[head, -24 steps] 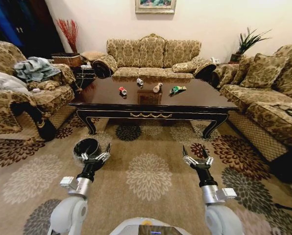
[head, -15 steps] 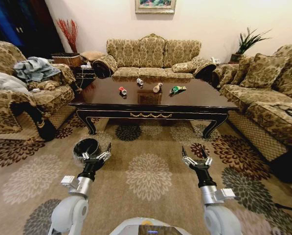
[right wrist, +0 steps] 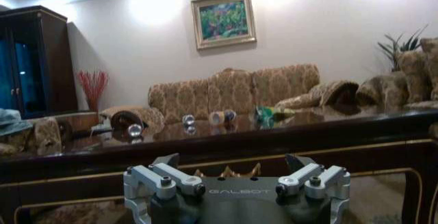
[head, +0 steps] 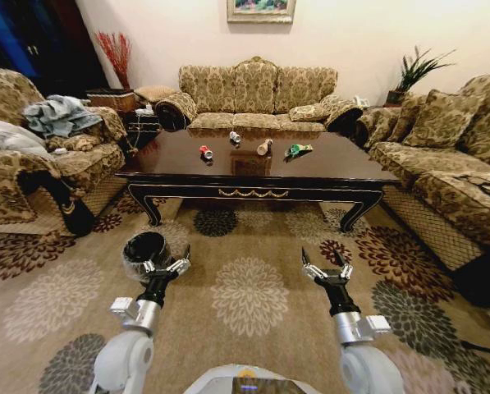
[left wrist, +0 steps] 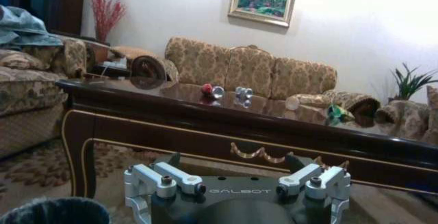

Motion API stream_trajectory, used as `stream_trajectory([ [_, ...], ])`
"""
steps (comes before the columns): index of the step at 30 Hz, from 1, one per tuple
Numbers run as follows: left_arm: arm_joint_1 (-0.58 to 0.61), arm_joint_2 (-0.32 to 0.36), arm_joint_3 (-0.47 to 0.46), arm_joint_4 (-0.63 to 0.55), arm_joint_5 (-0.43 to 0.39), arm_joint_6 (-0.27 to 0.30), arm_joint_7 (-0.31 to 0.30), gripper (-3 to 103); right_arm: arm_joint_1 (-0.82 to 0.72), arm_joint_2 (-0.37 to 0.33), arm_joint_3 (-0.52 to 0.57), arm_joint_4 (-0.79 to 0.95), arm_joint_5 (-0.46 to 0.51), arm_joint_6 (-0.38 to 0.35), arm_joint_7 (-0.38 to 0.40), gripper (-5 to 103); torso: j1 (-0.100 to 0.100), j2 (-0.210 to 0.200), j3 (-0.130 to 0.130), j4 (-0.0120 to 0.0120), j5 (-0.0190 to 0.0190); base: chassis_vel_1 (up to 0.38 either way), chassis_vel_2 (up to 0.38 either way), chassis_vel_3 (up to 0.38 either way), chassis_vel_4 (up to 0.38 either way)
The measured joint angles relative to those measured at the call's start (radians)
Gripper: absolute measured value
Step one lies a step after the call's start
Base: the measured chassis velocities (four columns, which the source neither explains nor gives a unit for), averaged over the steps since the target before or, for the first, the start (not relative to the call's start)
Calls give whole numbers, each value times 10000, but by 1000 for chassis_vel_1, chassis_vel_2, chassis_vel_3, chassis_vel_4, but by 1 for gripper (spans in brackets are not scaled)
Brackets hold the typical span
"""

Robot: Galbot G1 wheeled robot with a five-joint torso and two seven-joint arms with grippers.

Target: Move to the front of the table and place the trash on the table into the trash bin.

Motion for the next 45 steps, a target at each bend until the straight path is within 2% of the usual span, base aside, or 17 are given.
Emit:
stream_trajectory([
  [15,-187,118,-239,269,-210,-3,-60,100,-17,-82,-68,-402,-42,219,-317,100,-1,0,0,-1,-1,-62,53,68,-56],
  [23,-248,151,-242,340,-283,30,-75,100,165,-47,-139,-663,-93,799,-75,100,4,-1,3,2,0,-172,187,171,-183],
  [36,-187,130,-227,387,-248,21,-64,100,98,-43,-76,-610,-206,666,-165,100,-2,0,-1,0,-1,-21,26,17,-25],
  [45,-163,60,-161,336,-232,-2,-67,100,1,-21,-82,-614,-357,696,-236,100,0,0,0,1,1,110,124,-104,-122],
])
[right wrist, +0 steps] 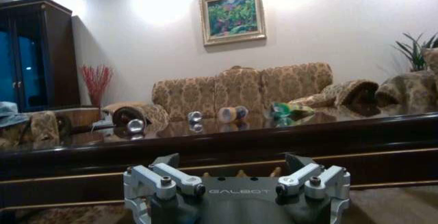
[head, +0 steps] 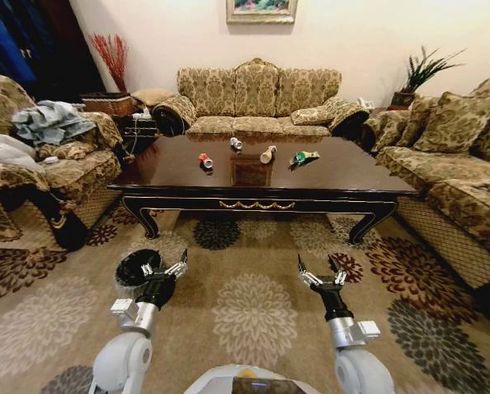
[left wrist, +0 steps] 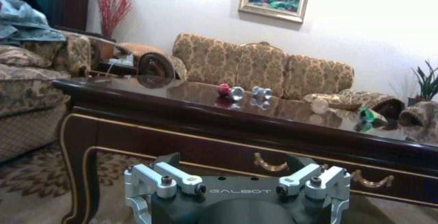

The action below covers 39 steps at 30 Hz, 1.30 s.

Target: Move to the front of the table and place the trash on the table into the trash bin.

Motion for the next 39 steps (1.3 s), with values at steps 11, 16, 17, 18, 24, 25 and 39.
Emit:
stream_trajectory([
  [11,-101,118,20,115,8,45,-23,100,37,22,-16,-192,-82,314,83,100,0,0,0,0,-3,267,253,-263,-268],
  [16,-314,273,-6,643,8,99,-35,100,94,-4,-26,-307,-78,552,-48,100,1,0,0,0,-8,229,238,-231,-268],
  [17,-314,273,-6,643,8,99,-35,100,94,-4,-26,-307,-78,552,-48,100,1,0,0,0,-8,148,154,-162,-225],
  [18,-364,304,-23,767,8,114,-37,100,99,-13,-22,-311,-70,570,-93,100,1,0,0,0,-11,148,154,-67,-137],
  [24,-602,519,-39,1549,-51,365,-48,100,104,-38,29,-274,260,454,-142,100,0,0,1,-3,3,11,-9,-10,1],
  [25,-663,580,-39,1709,-52,410,-82,100,101,-43,41,-264,292,425,-146,100,0,0,0,-3,-1,-62,-55,51,63],
  [39,-1992,1645,-409,2877,1114,2432,-1267,100,171,-182,67,-487,304,480,-446,100,1,0,1,0,-2,-7,-7,6,9],
])
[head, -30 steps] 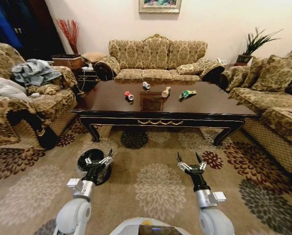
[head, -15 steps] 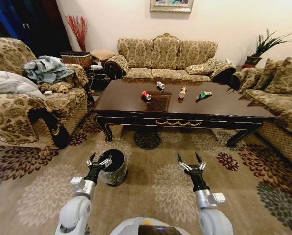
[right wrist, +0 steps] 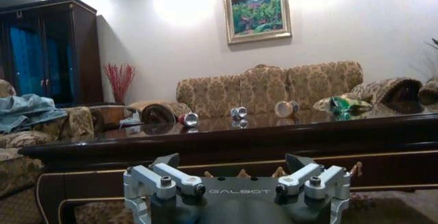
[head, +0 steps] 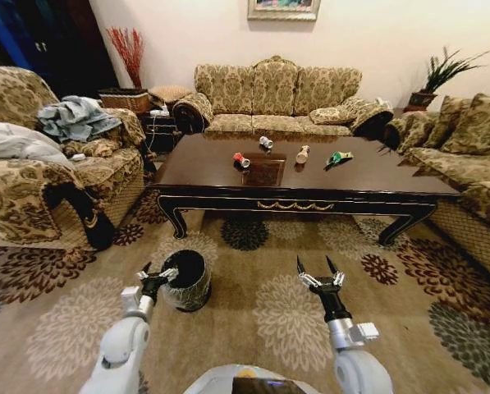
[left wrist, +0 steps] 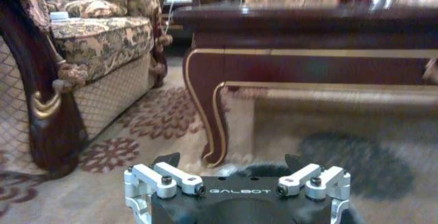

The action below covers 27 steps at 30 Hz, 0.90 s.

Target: Move to the front of the table and place the trash on the table into the trash bin.

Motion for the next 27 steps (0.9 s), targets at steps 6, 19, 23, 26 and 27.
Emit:
stream_trajectory([
  [6,-515,774,372,1305,25,477,41,100,38,-31,12,-109,12,112,-6,100,0,0,0,-1,-3,0,0,0,0],
  [19,-1536,1756,1018,3576,-983,998,252,100,106,-37,68,-368,13,167,-95,100,0,0,0,-1,-2,0,0,0,0],
  [23,-1771,1900,1214,3807,-1274,1272,318,100,131,-22,74,-383,-3,165,-98,100,0,0,0,-1,-2,0,0,0,0],
  [26,-2062,2046,1498,3974,-1348,1709,402,101,127,-12,84,-414,-27,165,-98,100,0,0,-1,0,0,0,0,0,0],
  [27,-2062,2046,1498,3974,-1348,1709,402,101,127,-12,84,-414,-27,165,-98,100,0,0,-1,0,0,0,0,0,0],
])
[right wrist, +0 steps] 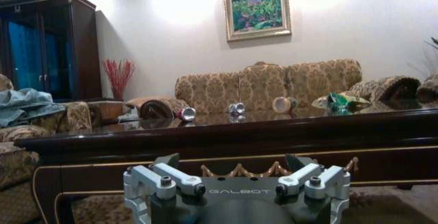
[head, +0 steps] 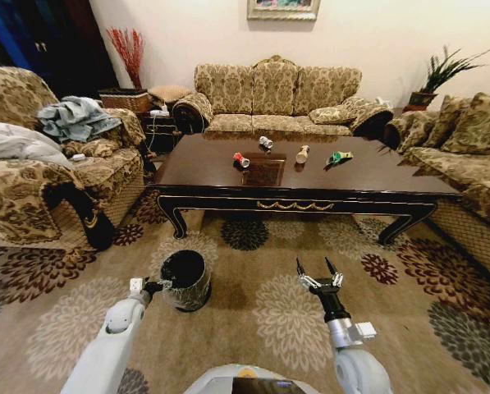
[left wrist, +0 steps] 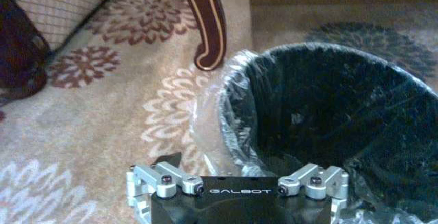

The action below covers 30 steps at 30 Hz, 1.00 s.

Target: Move to the front of the table and place the trash on the table into the trash bin.

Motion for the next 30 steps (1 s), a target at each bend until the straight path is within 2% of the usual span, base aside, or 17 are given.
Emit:
stream_trajectory([
  [4,-499,203,482,466,-247,292,11,81,-52,58,10,0,-79,2,0,100,0,0,0,-3,-1,0,0,0,0],
  [7,-708,311,646,712,-267,321,12,75,-97,70,37,2,-90,18,0,100,0,0,0,-3,0,0,0,0,0],
  [8,-761,366,678,778,-270,327,12,70,-112,71,59,2,-90,33,0,100,0,0,0,-3,3,0,0,0,0],
  [9,-761,366,678,778,-270,327,12,70,-112,71,59,2,-90,33,0,100,0,0,0,-3,3,0,0,0,0],
  [12,-721,500,674,785,-283,335,12,53,-121,68,93,-12,-79,72,0,100,0,0,0,-3,-1,0,0,0,0],
  [13,-721,500,674,785,-283,335,12,53,-121,68,93,-12,-79,72,0,100,0,0,0,-3,-1,0,0,0,0],
  [15,-634,569,641,701,-289,345,12,42,-106,87,66,-29,-81,94,0,100,0,0,0,0,-3,0,0,0,0],
  [16,-634,569,641,701,-289,345,12,42,-106,87,66,-29,-81,94,0,100,0,0,0,0,-3,0,0,0,0],
  [19,-566,607,625,626,-75,392,7,26,-72,135,-17,2,-91,95,-19,100,0,0,0,-1,0,0,0,0,0],
  [21,-560,608,624,626,11,411,7,26,-45,157,-49,44,-86,78,-27,100,0,0,0,-1,1,0,0,0,0],
  [23,-515,608,587,605,180,430,37,15,12,163,-86,110,-78,36,-33,100,0,0,0,-1,-1,0,0,0,0],
  [24,-515,608,587,605,180,430,37,15,12,163,-86,110,-78,36,-33,100,0,0,0,-1,-1,0,0,0,0],
  [26,-422,608,557,519,410,421,176,6,22,119,-93,143,-77,23,-39,100,0,0,0,-2,-8,0,0,0,0],
  [30,-270,677,473,417,845,336,405,4,-14,83,-85,189,-58,22,-47,100,-1,0,0,-5,0,0,0,0,0],
])
